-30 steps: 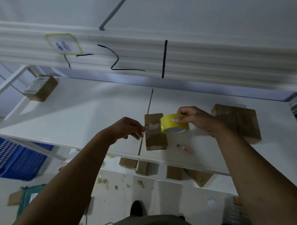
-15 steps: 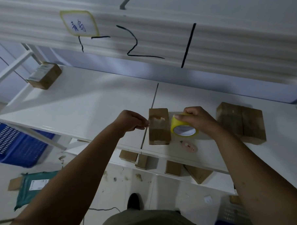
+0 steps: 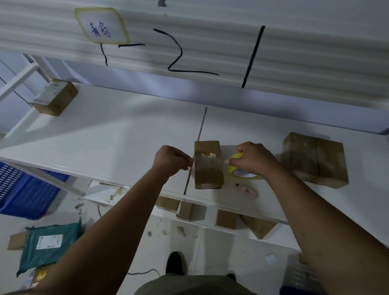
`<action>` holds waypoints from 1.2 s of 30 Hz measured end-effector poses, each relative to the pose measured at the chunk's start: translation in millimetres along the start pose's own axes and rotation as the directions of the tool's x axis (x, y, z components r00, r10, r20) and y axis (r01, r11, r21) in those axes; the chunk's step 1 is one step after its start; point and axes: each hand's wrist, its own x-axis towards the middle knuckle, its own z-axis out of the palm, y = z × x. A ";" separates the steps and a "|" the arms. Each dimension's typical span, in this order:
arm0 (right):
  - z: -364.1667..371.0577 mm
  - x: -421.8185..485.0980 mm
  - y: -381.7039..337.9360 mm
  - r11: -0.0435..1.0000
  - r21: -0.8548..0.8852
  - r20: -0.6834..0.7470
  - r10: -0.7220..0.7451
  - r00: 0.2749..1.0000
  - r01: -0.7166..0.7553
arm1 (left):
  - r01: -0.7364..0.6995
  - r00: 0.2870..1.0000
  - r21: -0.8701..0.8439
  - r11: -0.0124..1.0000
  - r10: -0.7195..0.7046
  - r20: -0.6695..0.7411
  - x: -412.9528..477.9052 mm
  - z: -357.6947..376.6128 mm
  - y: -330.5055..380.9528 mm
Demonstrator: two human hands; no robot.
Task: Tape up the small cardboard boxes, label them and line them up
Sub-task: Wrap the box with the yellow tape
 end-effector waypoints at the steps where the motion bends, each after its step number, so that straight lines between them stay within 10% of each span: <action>1: 0.4 0.1 0.1 1.000 -0.012 -0.001 0.001 1.000 -0.001 | 0.001 1.000 0.004 1.000 -0.001 -0.011 0.8 1.6 -1.2; 17: 24.6 4.9 -8.8 0.977 -0.214 -0.093 -0.038 0.995 0.017 | 0.060 0.967 0.064 0.996 -0.043 -0.250 -11.1 62.7 -34.7; 24: 24.1 4.0 -4.2 0.987 -0.150 -0.096 -0.063 0.993 0.048 | -0.259 0.893 0.104 0.960 0.279 -0.353 -21.3 58.1 -15.9; 30: 13.3 6.0 9.4 0.880 0.468 -0.040 0.106 0.994 -0.075 | -0.433 0.848 0.631 0.644 0.528 0.043 -15.1 72.9 -1.9; 36: 20.0 -14.8 66.2 0.436 0.894 0.062 0.115 0.991 -0.107 | -0.545 0.828 0.476 0.690 0.531 0.179 8.5 77.5 -19.5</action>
